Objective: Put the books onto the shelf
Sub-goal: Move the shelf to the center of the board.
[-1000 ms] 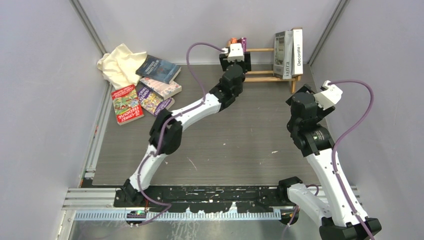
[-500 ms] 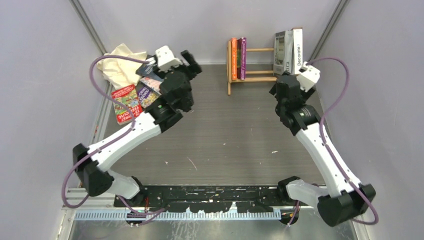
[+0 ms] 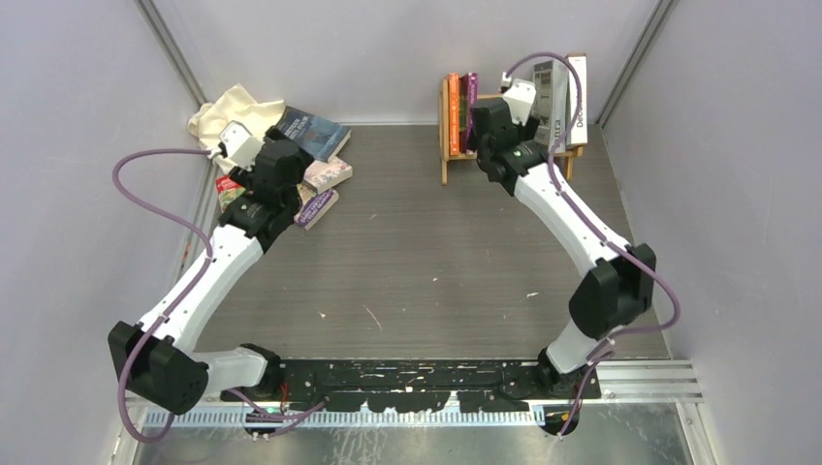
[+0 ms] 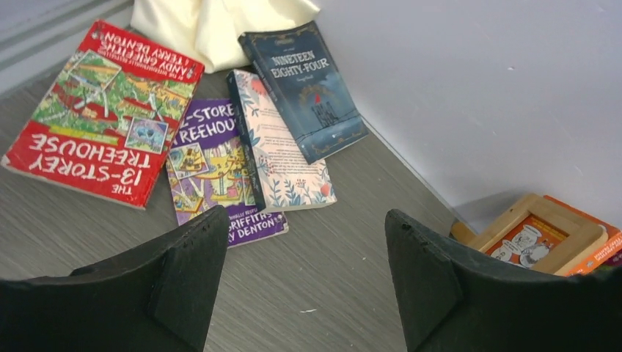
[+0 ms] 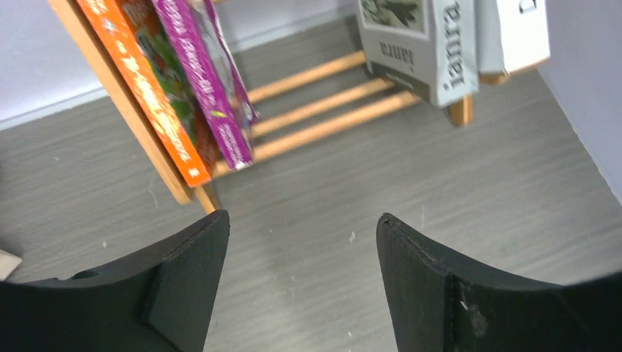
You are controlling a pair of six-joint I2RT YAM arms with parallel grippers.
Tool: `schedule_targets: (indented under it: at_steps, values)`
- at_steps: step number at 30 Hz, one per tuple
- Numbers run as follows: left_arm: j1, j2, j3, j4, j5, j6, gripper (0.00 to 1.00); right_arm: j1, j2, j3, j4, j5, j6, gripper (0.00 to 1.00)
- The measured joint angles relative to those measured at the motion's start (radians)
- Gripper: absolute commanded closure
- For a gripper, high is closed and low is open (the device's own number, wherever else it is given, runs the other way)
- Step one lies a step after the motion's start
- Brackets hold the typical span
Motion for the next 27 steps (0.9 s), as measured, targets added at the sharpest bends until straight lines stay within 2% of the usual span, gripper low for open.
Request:
schedule_targets:
  at_steps: [10,20,24,27]
  values:
    - [0.167,0.155,0.001,-0.071,0.212,-0.193,0.21,0.0,0.365,0.411,0.002,-0.064,-0.099,0.22]
    - [0.286,0.265,0.002,-0.072,0.358,-0.325,0.2,-0.002,0.504,0.51,-0.011,-0.111,-0.166,0.22]
    - [0.313,0.29,0.002,-0.06,0.393,-0.357,0.2,-0.016,0.498,0.5,0.031,-0.075,-0.176,0.29]
    - [0.33,0.303,0.002,-0.047,0.412,-0.378,0.2,-0.048,0.489,0.488,0.056,-0.044,-0.161,0.43]
